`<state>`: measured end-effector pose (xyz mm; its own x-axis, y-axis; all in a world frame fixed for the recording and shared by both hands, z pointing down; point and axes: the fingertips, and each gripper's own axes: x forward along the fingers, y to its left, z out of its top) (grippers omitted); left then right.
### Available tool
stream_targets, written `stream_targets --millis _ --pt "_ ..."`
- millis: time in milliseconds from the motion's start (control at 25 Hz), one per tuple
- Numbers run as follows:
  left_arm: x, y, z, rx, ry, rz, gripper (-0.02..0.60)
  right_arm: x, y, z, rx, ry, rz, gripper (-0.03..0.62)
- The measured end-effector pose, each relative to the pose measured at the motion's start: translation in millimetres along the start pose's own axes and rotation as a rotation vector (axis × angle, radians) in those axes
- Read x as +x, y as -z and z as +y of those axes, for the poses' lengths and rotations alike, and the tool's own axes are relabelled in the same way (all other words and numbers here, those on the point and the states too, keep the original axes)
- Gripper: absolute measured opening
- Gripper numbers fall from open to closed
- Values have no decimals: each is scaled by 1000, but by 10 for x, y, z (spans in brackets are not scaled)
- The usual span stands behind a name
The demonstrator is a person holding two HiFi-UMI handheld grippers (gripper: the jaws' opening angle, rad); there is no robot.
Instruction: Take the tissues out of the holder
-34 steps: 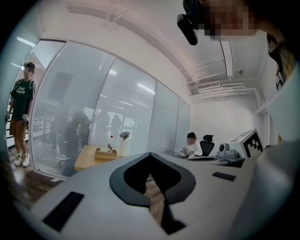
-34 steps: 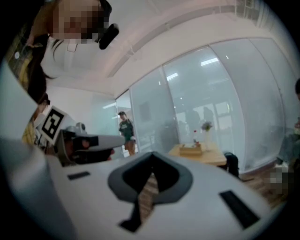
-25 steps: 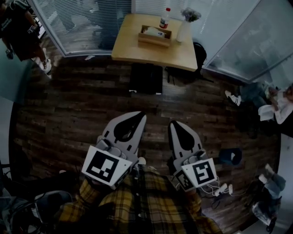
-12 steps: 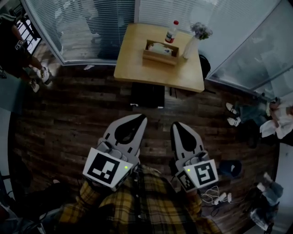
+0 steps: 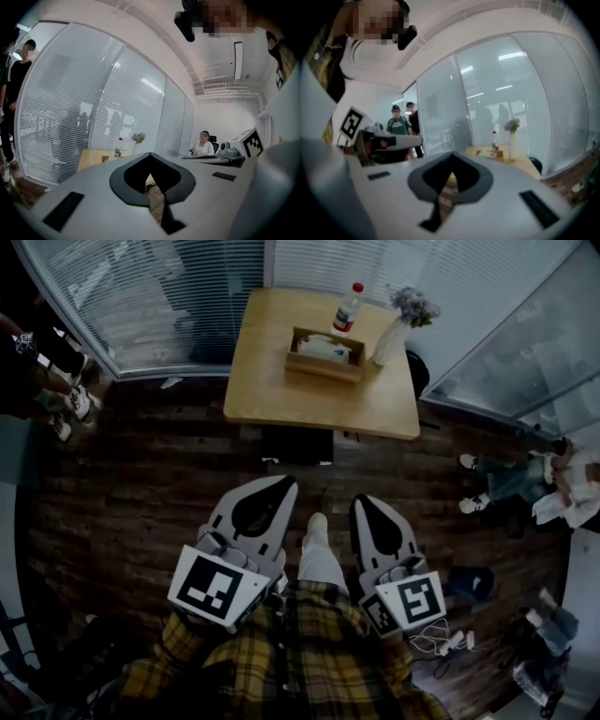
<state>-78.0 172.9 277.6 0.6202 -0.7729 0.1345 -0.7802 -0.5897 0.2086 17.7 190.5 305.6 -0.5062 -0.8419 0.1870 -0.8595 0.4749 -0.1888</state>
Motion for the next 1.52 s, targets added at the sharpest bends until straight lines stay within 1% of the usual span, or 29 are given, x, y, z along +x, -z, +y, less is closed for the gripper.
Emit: stream_targets --millis 160,320,440,560,720,920,1080,1200,1320,1400,1520 --pt "287 6 127 -2 -9 9 6 231 -22 -219 7 -4 14 12" --pt "664 -12 212 -9 -25 7 6 472 -107 -540 6 -29 9 12" --pt "998 -112 322 14 -55 9 6 688 -241 -834 -1 -48 8 12" --pt "1330 -243 388 -17 -74 -6 6 894 -406 -1101 -11 -73 14 12" --pt "1764 -406 518 -7 -130 -19 6 1147 -593 -1481 -26 -108 19 12" --pt "2144 -502 567 -11 -183 -35 6 1358 -705 -1821 -38 -161 30 12" --pt "2324 -522 619 -11 -230 -31 6 1497 -763 -1953 -29 -221 17 12" --pt "2391 -508 674 -18 -267 -21 6 1583 -738 -2013 -24 -252 38 12" --pt "2423 -501 727 -33 -275 -24 6 1707 -719 -1995 -7 -285 50 12" --pt "2436 -511 813 -40 -289 -21 6 1830 -724 -1988 -1 -300 59 12" --pt "2446 -541 1032 -31 -328 8 6 2031 -735 -2002 5 -302 76 12"
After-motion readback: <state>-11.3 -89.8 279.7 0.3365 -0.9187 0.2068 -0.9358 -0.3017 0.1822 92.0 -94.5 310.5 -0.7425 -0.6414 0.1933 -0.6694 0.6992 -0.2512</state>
